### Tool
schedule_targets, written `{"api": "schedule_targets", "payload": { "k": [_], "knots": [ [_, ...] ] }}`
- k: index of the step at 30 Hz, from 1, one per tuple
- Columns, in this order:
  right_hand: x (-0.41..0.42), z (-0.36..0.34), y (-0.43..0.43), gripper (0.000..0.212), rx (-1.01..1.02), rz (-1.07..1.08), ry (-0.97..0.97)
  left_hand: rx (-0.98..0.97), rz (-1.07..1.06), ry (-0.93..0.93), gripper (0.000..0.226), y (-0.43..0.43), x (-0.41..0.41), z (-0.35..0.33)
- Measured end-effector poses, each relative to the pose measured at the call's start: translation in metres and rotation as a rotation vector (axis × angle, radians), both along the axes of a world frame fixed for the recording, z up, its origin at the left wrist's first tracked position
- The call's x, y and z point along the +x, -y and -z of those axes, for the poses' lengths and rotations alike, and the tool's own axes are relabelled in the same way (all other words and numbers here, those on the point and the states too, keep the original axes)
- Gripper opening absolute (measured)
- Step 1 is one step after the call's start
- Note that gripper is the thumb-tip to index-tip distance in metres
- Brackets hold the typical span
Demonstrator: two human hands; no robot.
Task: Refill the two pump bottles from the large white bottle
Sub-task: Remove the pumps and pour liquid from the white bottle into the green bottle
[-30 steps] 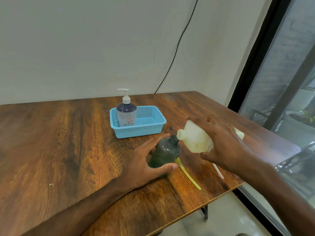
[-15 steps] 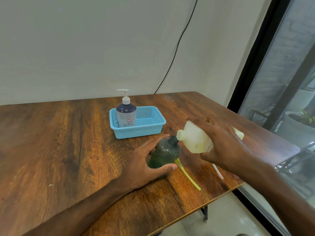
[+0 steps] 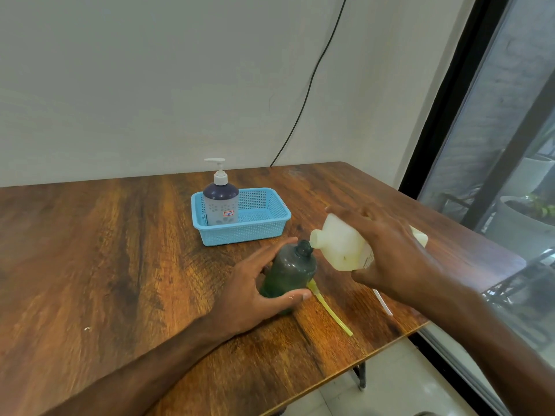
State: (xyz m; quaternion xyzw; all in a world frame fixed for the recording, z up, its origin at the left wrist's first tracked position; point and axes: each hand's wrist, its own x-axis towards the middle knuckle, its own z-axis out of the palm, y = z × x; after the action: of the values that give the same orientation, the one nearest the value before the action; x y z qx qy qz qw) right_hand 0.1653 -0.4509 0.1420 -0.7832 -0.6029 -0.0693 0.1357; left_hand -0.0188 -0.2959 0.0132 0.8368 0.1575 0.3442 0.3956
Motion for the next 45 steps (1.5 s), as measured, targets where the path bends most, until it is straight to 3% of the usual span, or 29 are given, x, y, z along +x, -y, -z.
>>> {"api": "schedule_targets", "payload": {
  "k": [45],
  "knots": [
    [0.0039,0.0012,-0.0014,0.104,0.004,-0.010,0.035,-0.003,0.020,0.021,0.089,0.0025,-0.0006,-0.0047]
  ]
}}
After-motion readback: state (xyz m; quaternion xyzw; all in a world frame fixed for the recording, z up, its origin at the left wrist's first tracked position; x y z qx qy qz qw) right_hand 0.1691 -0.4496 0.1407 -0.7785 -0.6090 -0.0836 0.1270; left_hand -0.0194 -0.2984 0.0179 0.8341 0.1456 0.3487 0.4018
